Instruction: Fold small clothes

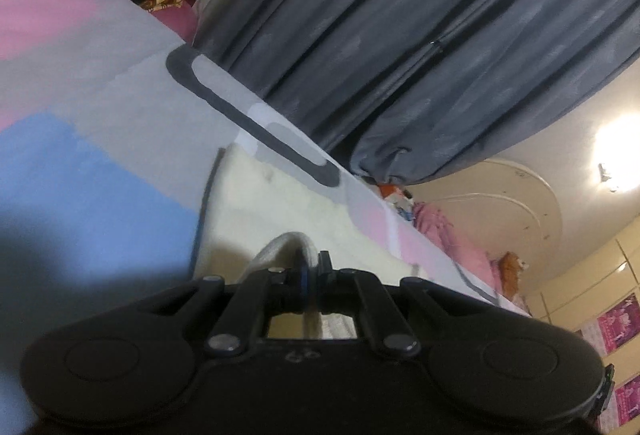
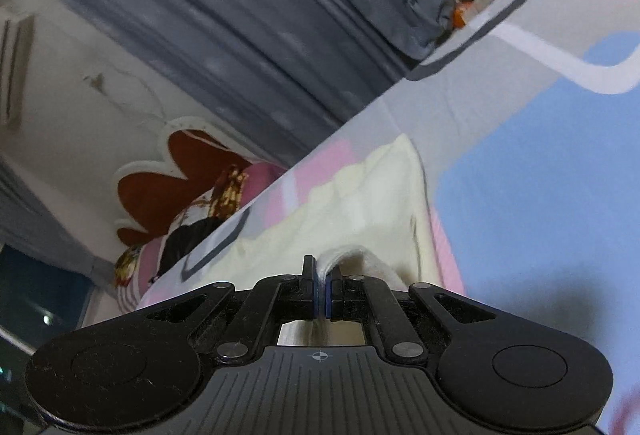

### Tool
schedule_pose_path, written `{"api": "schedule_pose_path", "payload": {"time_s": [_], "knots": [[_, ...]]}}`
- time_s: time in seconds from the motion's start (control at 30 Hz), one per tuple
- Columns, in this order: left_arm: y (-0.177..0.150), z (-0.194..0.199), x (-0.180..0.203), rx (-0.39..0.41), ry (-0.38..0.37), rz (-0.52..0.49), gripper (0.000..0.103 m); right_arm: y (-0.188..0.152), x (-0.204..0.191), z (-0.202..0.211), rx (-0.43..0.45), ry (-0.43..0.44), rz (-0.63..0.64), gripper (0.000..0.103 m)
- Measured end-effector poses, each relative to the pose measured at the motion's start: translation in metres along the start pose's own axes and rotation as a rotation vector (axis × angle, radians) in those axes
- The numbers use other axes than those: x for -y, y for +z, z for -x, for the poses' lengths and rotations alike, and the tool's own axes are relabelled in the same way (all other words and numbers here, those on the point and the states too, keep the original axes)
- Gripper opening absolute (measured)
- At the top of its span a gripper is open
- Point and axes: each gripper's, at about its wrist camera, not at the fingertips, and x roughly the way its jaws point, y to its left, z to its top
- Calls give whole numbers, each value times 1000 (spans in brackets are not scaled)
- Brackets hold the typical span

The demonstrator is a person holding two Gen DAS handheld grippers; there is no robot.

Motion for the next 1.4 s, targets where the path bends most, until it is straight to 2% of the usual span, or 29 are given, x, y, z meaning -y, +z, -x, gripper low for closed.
{"api": "schedule_pose_path", "payload": {"time_s": [0.03,0.07,0.1,0.13,0.17,0.2,0.23,0.27,0.37,0.43,0.53,0.6,0.67,0.73,0.77,0.8,0.9,0.97,1.07,1.1,1.13,1.17,1.27,1.4], "knots": [[3,-8,-3,-2,-19,-5,4,8,5,-12,0,4,-12,2],[5,-14,-4,8,-24,-15,10,15,7,-23,2,15,-5,2],[6,-18,-5,33,-11,-17,20,21,8,-35,4,24,18,3],[7,-17,-6,52,-11,-12,49,24,7,-41,0,7,35,3],[7,-13,-8,91,-16,-7,71,26,5,-46,9,-23,57,11],[6,-7,-8,139,-13,-18,75,27,4,-44,37,-25,90,33],[6,-4,-8,168,-8,-35,76,26,2,-41,72,-19,123,43],[7,-3,-9,177,-8,-40,75,25,1,-36,100,-16,151,45],[7,3,-11,169,16,-124,68,24,2,-23,131,-29,202,45],[4,8,-8,139,28,-196,61,14,-4,-15,117,-40,286,45],[-9,26,-4,160,72,-299,61,-8,-12,-7,85,-70,420,45],[-18,31,-5,119,99,-347,57,-27,-18,-5,61,-85,503,44],[-25,19,4,45,106,-424,41,-40,-26,-9,33,-84,563,44],[-32,6,23,1,102,-515,39,-50,-31,-17,-6,-91,614,44],[-34,-3,31,-15,101,-543,39,-56,-35,-24,-35,-101,646,39],[-33,-16,38,-41,109,-563,38,-60,-39,-35,-66,-119,677,27],[-23,-49,51,-40,134,-575,39,-59,-52,-63,-73,-182,726,21],[-11,-60,51,7,167,-546,41,-49,-58,-78,-39,-202,699,20],[4,-57,46,76,167,-434,52,-30,-57,-91,20,-280,616,20],[5,-52,46,90,157,-421,55,-27,-55,-89,29,-285,594,20],[2,-44,47,119,149,-437,65,-27,-55,-85,40,-271,588,20],[-2,-39,49,140,154,-469,68,-29,-56,-80,46,-251,595,21],[-9,-44,49,107,186,-529,64,-43,-62,-77,35,-227,664,21],[-6,-56,42,80,231,-529,64,-46,-61,-89,33,-290,688,21]]}}
